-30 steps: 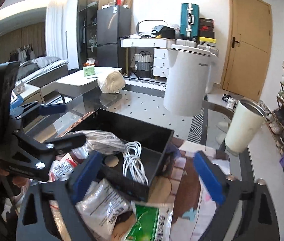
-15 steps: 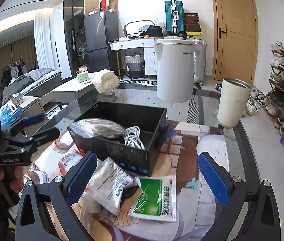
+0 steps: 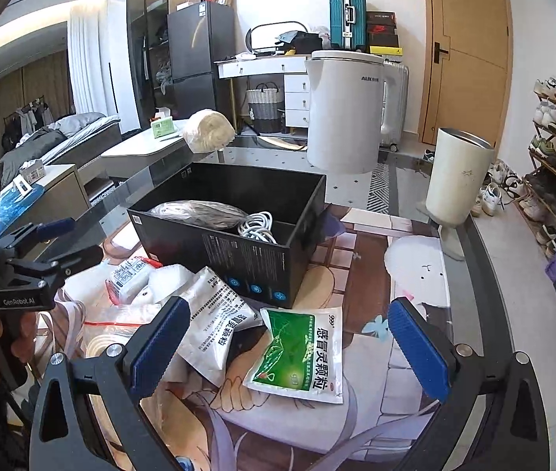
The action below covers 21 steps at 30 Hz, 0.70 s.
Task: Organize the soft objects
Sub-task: 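Move left tool to the red-white snack packet while right tool approaches the green sachet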
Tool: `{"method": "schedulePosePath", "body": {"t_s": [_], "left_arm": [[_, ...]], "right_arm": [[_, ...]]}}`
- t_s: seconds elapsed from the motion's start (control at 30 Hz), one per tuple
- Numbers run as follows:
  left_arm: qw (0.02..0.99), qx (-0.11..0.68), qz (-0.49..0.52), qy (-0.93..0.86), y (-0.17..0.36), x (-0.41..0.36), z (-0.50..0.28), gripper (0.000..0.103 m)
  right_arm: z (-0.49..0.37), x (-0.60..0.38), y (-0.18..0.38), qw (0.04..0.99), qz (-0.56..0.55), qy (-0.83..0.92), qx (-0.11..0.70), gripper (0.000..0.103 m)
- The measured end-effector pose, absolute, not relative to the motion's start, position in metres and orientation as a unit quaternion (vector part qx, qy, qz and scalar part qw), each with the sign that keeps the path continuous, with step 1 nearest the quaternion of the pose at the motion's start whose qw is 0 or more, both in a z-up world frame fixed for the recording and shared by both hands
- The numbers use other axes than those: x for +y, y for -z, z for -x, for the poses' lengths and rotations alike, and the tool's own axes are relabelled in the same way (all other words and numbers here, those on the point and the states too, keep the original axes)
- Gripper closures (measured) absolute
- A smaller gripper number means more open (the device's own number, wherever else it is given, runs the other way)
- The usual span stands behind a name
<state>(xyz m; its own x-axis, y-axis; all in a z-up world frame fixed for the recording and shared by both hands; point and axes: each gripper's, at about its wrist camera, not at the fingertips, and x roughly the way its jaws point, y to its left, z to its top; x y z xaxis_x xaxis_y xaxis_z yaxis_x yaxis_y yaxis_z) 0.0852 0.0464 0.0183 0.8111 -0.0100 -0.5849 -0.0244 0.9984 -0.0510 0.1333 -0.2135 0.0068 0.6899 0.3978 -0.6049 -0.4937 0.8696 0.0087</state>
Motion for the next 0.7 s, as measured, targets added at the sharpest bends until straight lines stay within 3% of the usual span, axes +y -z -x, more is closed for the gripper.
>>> {"method": "schedulePosePath", "body": {"t_s": [0.7], "left_arm": [[0.942,0.335,0.025,0.003,-0.001,0.038,-0.089,0.0]], "right_arm": [[-0.143,-0.216,0.004,0.91,0.071,-0.238,0.331,0.001]]}}
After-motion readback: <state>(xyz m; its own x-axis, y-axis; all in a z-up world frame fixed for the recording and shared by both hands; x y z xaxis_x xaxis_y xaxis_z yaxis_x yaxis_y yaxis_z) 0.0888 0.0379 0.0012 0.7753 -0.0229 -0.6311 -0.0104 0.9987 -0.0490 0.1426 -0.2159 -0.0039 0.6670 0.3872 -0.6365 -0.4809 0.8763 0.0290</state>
